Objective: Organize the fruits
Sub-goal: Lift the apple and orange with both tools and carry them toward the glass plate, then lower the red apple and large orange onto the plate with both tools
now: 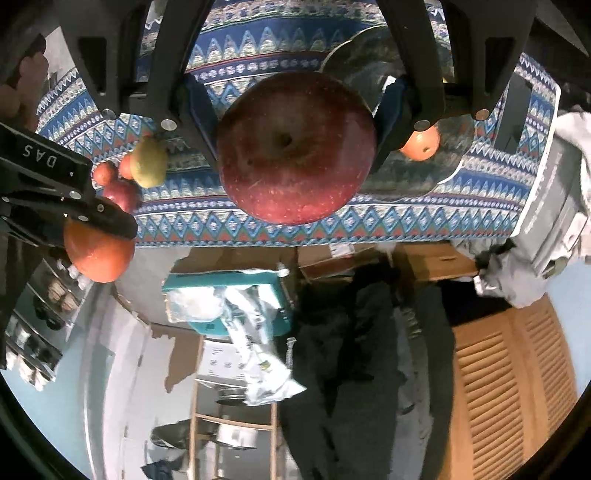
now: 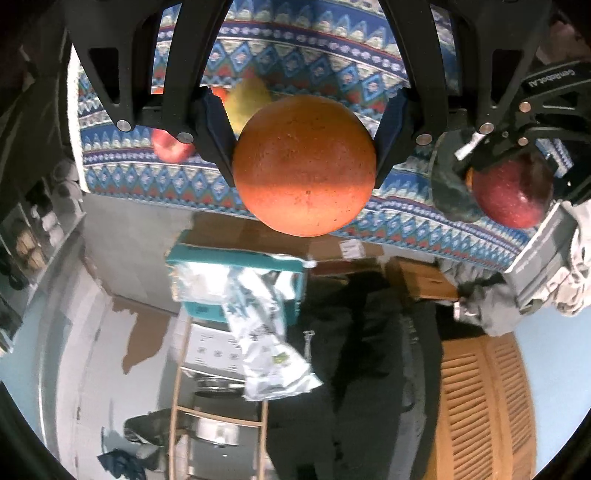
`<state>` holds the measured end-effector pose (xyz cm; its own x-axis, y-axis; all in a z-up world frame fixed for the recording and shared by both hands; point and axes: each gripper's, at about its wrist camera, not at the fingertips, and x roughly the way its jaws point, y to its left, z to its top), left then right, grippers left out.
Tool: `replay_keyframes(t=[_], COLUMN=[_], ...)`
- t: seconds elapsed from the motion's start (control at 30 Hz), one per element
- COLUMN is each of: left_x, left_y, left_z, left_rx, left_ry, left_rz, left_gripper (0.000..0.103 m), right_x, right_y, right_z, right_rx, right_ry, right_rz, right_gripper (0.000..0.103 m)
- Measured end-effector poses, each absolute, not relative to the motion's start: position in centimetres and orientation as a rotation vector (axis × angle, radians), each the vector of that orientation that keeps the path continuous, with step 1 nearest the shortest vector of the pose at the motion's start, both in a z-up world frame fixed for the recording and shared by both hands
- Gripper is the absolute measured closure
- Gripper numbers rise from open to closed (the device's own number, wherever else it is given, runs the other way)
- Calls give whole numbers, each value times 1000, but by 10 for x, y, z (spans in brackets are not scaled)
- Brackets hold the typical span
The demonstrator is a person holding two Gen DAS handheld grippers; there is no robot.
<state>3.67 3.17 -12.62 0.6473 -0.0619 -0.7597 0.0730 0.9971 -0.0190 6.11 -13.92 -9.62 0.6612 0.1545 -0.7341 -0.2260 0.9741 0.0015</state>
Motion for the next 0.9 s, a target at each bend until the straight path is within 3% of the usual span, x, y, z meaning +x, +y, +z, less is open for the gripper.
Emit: replay_keyframes(t=[0.9], left_x=[33], left_y=[142], left_z=[-205], left_rx=[-111], left_ry=[1034], left_rz=[134], left_gripper=[28], right_x=[94], right_y=[9], right_z=[-153], right_rx=[-190], right_ry=[944], right_rz=[467], right_gripper=[35])
